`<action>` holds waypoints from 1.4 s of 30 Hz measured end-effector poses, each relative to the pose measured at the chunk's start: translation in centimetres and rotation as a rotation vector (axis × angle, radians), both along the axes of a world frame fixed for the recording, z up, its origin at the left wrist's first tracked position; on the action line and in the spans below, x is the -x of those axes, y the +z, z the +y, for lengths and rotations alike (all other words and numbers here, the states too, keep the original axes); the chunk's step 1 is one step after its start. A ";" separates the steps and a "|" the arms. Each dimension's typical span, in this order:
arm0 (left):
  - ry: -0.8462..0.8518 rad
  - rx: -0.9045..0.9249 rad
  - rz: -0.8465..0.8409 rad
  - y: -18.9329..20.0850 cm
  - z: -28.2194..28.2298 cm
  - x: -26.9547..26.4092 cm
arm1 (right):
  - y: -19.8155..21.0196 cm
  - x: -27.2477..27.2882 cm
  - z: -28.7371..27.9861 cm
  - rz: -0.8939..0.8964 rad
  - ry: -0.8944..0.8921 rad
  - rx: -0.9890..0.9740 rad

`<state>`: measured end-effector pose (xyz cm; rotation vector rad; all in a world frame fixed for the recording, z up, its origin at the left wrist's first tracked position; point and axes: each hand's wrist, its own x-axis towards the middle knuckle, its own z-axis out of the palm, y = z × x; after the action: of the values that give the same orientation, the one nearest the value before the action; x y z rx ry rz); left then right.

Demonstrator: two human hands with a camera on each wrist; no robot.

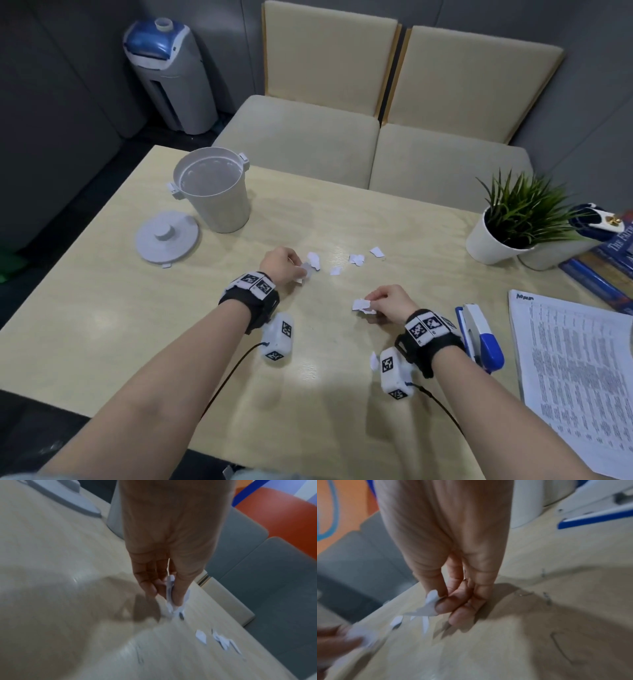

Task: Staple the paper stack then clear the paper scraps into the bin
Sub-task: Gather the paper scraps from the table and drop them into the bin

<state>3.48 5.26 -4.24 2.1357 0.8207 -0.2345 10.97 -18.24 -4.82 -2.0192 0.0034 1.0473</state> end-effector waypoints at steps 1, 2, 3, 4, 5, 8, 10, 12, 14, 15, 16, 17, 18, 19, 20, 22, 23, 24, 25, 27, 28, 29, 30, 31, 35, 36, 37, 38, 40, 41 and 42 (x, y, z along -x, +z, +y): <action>-0.017 0.028 -0.003 0.5 0.5 0.5 | 0.1 0.2 -0.3 0.037 -0.056 -0.054; -0.038 0.071 0.000 1.2 1.0 0.9 | 0.3 0.3 -0.6 0.068 -0.108 -0.100; -0.058 0.124 -0.003 2.2 1.6 1.3 | 0.4 0.4 -0.8 0.092 -0.149 -0.133; -0.055 0.178 -0.024 3.3 2.3 1.7 | 0.5 0.5 -0.9 0.110 -0.183 -0.159; -0.017 0.213 -0.077 4.7 3.1 2.0 | 0.6 0.7 -0.9 0.123 -0.206 -0.178; 0.294 0.100 -0.374 9.3 7.0 1.7 | 1.1 1.1 -0.4 0.140 -0.276 -0.227; 0.501 -0.101 -0.480 11.9 10.5 1.3 | 1.8 1.5 0.4 0.141 -0.293 -0.264; 0.589 -0.198 -0.471 13.3 13.4 0.9 | 3.0 2.1 1.2 0.135 -0.282 -0.298; 0.583 -0.226 -0.398 13.7 15.2 0.3 | 4.1 2.6 2.0 0.121 -0.260 -0.314; 0.565 -0.239 -0.349 13.5 15.9 0.0 | 4.3 2.7 2.4 0.119 -0.252 -0.328; 0.545 -0.241 -0.305 13.3 16.5 -0.3 | 4.5 2.7 2.8 0.124 -0.251 -0.346; 0.521 -0.227 -0.264 12.9 17.2 -0.6 | 4.6 2.6 3.3 0.129 -0.252 -0.351; 0.496 -0.206 -0.234 12.5 17.7 -0.8 | 4.7 2.6 3.7 0.133 -0.250 -0.353; 0.464 -0.187 -0.205 12.3 17.9 -1.0 | 4.7 2.4 4.2 0.130 -0.241 -0.353; 0.438 -0.187 -0.178 12.1 18.0 -1.0 | 4.9 2.3 4.7 0.128 -0.233 -0.357; 0.428 -0.253 -0.141 12.0 17.9 -1.0 | 5.6 2.1 5.9 0.121 -0.197 -0.372; 0.444 -0.288 -0.149 12.1 17.7 -0.8 | 6.0 2.0 6.6 0.119 -0.174 -0.374; 0.467 -0.306 -0.182 12.3 17.5 -0.4 | 6.4 1.8 7.4 0.120 -0.157 -0.377; 0.474 -0.322 -0.234 12.3 17.3 0.2 | 6.7 1.5 8.5 0.121 -0.141 -0.385; 0.479 -0.350 -0.376 12.0 16.0 2.2 | 7.3 0.2 11.5 0.104 -0.128 -0.410; 0.492 -0.359 -0.438 11.7 14.8 3.5 | 7.8 -0.4 13.3 0.089 -0.118 -0.430; 0.512 -0.368 -0.486 11.1 13.4 5.0 | 8.4 -1.1 15.3 0.078 -0.103 -0.460; 0.530 -0.373 -0.519 10.4 11.7 6.5 | 9.3 -1.7 17.5 0.072 -0.082 -0.493; 0.539 -0.367 -0.535 9.6 10.0 8.0 | 10.5 -2.0 19.5 0.055 -0.055 -0.519; 0.497 -0.301 -0.441 5.5 5.9 12.9 | 13.9 -2.6 27.5 -0.082 -0.012 -0.510; 0.483 -0.288 -0.415 4.7 5.6 13.7 | 14.0 -2.7 29.2 -0.129 -0.004 -0.476; 0.476 -0.278 -0.403 4.0 5.5 14.4 | 13.8 -2.8 30.6 -0.167 0.001 -0.435; 0.471 -0.274 -0.398 3.6 5.5 14.9 | 13.6 -2.9 31.7 -0.216 0.010 -0.392; 0.470 -0.280 -0.396 3.4 5.8 15.3 | 13.1 -2.7 33.2 -0.330 0.075 -0.312; 0.472 -0.286 -0.395 3.5 6.1 15.4 | 13.2 -2.5 33.5 -0.370 0.116 -0.280; 0.473 -0.296 -0.392 3.6 6.3 15.3 | 13.1 -2.4 33.6 -0.396 0.157 -0.253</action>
<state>-11.81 11.61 -0.64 2.0774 1.1375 0.5638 13.34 15.38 8.33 -1.9812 -0.4788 0.6844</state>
